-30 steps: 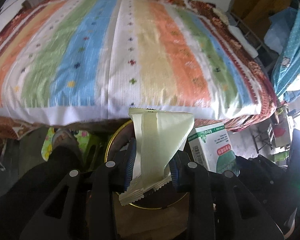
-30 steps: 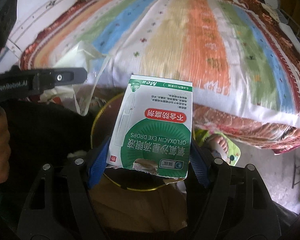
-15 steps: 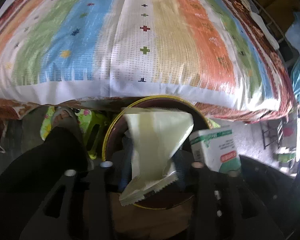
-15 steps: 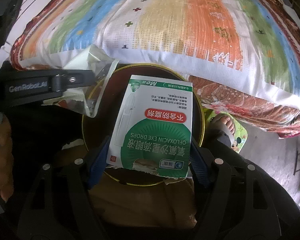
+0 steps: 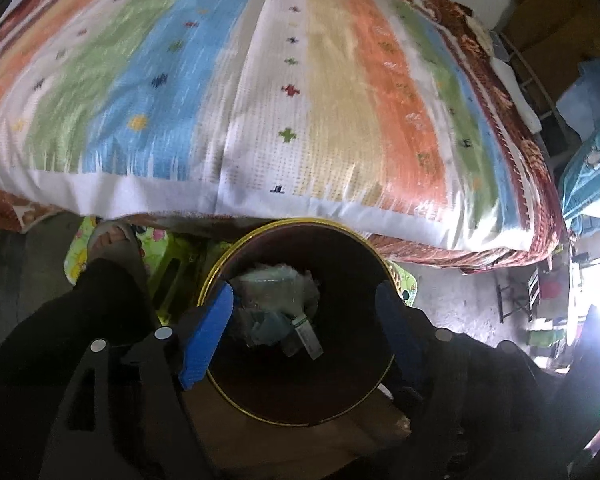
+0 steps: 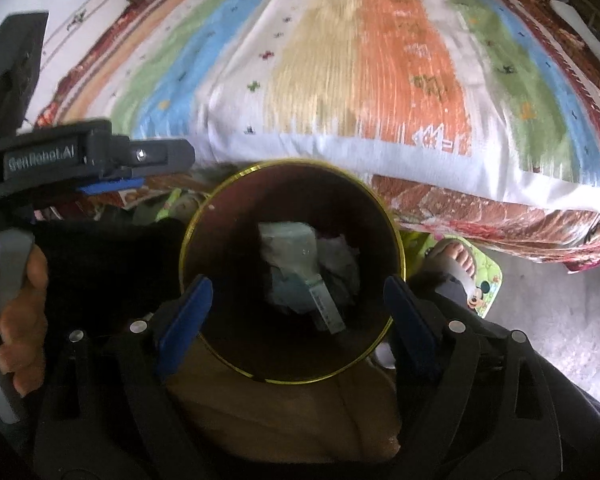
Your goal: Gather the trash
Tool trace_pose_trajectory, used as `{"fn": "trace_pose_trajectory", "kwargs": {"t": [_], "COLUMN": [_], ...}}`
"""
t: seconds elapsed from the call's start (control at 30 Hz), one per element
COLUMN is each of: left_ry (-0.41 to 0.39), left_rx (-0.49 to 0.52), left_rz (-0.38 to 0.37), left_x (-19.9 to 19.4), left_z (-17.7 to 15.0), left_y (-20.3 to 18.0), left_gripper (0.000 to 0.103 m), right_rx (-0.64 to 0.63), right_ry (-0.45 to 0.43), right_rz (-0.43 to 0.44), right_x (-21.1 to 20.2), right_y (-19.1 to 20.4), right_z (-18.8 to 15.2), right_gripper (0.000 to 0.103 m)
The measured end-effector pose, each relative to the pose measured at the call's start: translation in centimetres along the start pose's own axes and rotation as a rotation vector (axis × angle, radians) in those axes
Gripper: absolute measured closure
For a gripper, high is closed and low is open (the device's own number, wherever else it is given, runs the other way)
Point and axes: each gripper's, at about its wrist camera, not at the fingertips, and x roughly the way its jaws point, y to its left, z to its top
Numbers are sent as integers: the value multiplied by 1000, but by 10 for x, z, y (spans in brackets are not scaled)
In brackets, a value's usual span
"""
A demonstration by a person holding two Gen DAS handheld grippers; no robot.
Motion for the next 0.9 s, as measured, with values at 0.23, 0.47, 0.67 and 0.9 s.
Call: {"fn": "trace_pose_trajectory", "kwargs": {"t": [0.23, 0.47, 0.67, 0.9], "left_ry": [-37, -128, -191, -216], "left_rx": [39, 127, 188, 258], "left_rz": [-36, -59, -44, -48], "left_x": [-16, -46, -63, -73], "left_z": [-1, -17, -31, -56], "left_y": [-4, -10, -12, -14], "left_gripper": [29, 19, 15, 12], "right_rx": [-45, -79, -70, -86], "right_ry": [-104, -181, -225, -266], "right_rz": [-31, -25, 3, -7], "right_x": [-30, -54, -69, -80], "right_y": [3, 3, 2, 3], "right_z": [-2, -12, -22, -31], "right_gripper": [18, 15, 13, 10]}}
